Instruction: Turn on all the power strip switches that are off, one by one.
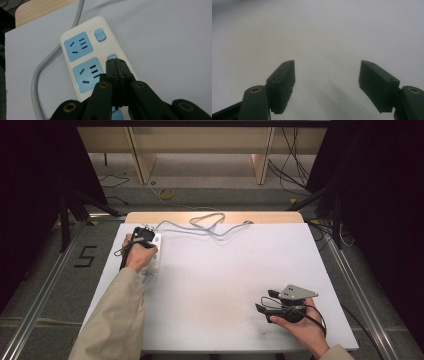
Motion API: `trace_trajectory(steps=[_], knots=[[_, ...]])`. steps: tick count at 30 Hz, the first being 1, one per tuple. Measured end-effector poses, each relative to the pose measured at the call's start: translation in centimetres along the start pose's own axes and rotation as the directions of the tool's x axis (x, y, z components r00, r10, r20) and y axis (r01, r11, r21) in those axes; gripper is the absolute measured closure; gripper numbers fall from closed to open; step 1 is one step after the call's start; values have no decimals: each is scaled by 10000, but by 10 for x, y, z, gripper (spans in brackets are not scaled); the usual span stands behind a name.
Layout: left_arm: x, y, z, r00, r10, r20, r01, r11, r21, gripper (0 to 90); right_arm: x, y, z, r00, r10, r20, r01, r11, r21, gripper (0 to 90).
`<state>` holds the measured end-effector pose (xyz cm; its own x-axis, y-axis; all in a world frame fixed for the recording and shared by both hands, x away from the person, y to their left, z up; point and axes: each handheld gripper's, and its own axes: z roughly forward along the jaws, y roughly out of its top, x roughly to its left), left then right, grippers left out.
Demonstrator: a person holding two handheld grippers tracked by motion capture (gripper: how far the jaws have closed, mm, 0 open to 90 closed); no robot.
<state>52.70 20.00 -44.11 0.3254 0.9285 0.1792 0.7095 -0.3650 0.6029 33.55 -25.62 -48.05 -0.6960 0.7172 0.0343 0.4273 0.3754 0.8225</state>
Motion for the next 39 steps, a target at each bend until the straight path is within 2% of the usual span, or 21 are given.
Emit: trace_trajectory(steps=[20,39], knots=[[7,23,7,9998,187,2,-187,9994,280,899,-2,-1,1,10000,58,-29,-58,10000,11,302],[14,31,22,9998,142,-139,-136,9991,396,898,-2,-1,0,9999,96,-58,-96,9999,-33,302]])
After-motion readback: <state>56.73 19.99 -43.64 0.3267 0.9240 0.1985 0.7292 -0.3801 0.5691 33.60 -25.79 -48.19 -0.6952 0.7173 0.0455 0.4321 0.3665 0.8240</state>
